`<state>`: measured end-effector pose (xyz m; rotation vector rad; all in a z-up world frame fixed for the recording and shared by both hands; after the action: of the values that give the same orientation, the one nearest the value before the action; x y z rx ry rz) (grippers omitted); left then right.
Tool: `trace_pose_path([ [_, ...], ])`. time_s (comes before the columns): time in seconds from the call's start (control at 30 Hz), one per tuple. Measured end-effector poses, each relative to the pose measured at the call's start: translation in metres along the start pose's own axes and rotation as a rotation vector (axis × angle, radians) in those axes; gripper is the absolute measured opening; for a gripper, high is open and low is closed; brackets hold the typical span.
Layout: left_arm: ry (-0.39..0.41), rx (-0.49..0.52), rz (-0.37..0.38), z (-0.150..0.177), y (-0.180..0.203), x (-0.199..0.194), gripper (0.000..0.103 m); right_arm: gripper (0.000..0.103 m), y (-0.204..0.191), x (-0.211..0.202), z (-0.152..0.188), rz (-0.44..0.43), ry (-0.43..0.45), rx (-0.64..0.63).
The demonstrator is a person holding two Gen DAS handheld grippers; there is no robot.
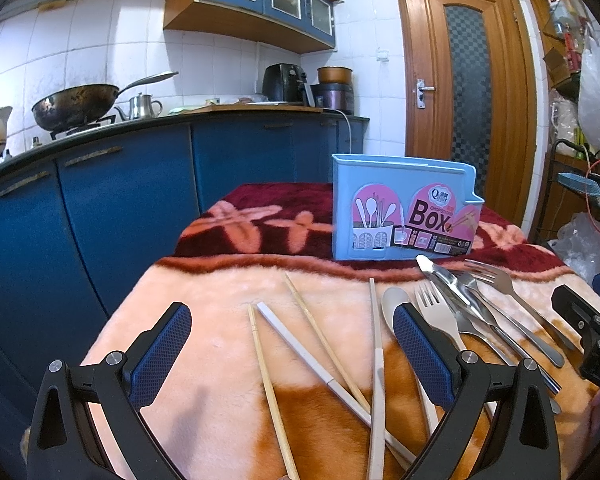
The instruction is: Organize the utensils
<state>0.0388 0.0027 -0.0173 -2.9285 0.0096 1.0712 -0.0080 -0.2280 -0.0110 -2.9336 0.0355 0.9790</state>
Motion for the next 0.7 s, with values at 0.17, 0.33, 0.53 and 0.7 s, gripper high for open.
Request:
trace_pose_path([
  [0.17, -0.059, 0.016, 0.024, -0.004, -0.002, 0.004, 0.101, 0.103, 0.002, 0.006, -0.007, -0.024, -0.063, -0.024],
  [0.33, -0.115, 0.037, 0.031, -0.008, -0.007, 0.002, 0.101, 0.103, 0.006, 0.006, -0.018, -0.071, -0.145, -0.053],
  [0.53, -0.223, 0.083, 0.013, -0.022, -0.016, 0.012, 0.101, 0.103, 0.007, 0.015, -0.032, -0.085, -0.261, -0.088],
  [0.7, -0.355, 0.075, 0.046, -0.024, -0.024, 0.029, 0.098, 0.089, 0.006, 0.035, -0.033, -0.108, -0.426, -0.115],
])
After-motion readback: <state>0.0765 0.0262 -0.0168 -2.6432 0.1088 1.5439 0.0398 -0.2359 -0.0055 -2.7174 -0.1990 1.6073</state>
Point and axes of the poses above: each gripper's, at about its wrist camera, not at the fingertips, and x roughly the way its jaws point, y to its right, z to its underside, the point moved 4 cm from there along x, roughly the way its jaws point, and after that the axes turned 15 degrees about -y, right-handed, at the moved point
